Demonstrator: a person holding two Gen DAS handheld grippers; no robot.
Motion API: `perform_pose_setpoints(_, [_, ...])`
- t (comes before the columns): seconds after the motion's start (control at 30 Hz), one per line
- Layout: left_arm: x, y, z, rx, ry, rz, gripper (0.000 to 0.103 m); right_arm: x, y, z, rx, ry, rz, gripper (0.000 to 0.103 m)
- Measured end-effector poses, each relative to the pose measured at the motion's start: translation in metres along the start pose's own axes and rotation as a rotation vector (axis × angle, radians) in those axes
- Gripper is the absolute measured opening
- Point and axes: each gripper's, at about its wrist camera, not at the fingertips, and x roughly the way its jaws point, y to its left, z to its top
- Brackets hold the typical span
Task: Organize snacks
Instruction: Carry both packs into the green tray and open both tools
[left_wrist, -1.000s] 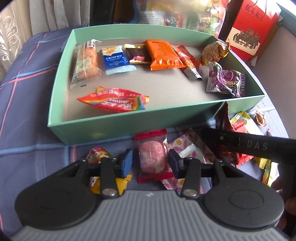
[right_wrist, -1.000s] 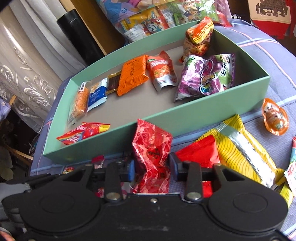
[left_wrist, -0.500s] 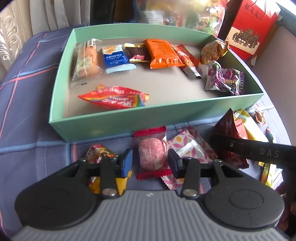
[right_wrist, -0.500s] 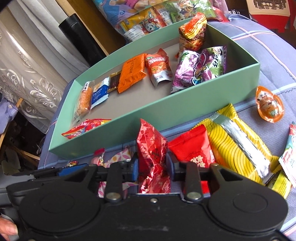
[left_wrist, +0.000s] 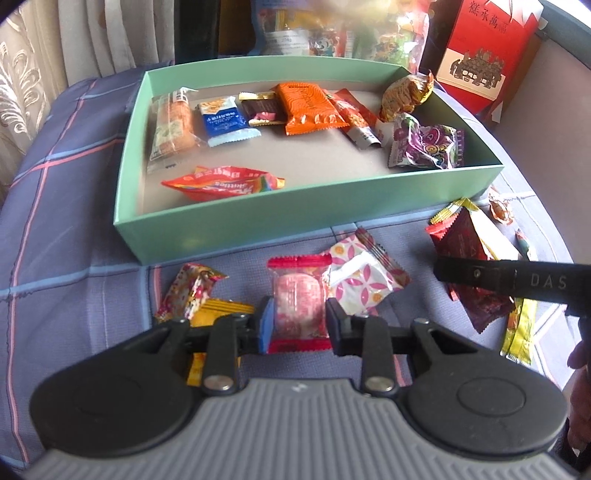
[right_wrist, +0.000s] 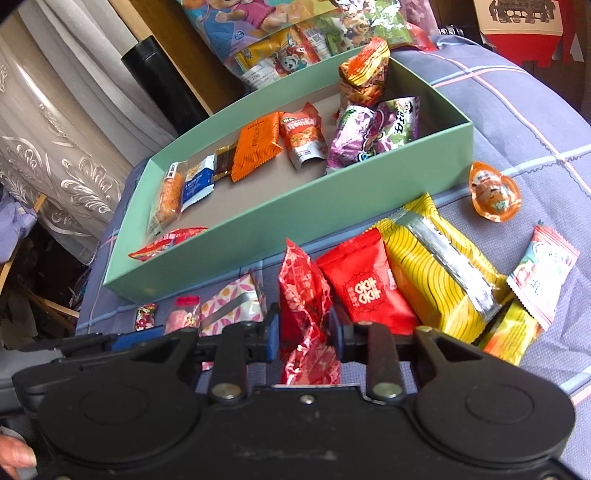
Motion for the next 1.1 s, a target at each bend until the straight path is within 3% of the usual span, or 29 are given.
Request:
perform_pose_setpoints(0.3, [-0.038, -0.010, 0.025, 0.028, -0.094, -0.037, 0.029, -0.043, 0.000, 0.026, 0.031, -0.097, 0.073, 0.027])
perform_pose_setpoints(0.5, [-0.046, -0.023, 0.081, 0.067, -0.186, -0.025, 0.029, -0.057, 0.005, 0.069, 0.026, -0.177, 0.085, 0.027])
perform_pose_setpoints(0.67, [-0.034, -0.034, 0.123, 0.082, -0.209, -0.016, 0.029, -0.046, 0.009, 0.112, 0.031, -0.199, 0.076, 0.027])
perform_pose_setpoints(0.83, [-0.008, -0.030, 0.139, 0.063, -0.167, -0.004, 0.030, -0.023, 0.014, 0.137, 0.006, -0.179, 0.058, 0.027])
perform_pose_setpoints(1.1, [0.028, -0.027, 0.141, 0.063, -0.103, 0.001, 0.030, 0.013, 0.014, 0.145, -0.004, -0.118, 0.041, 0.029])
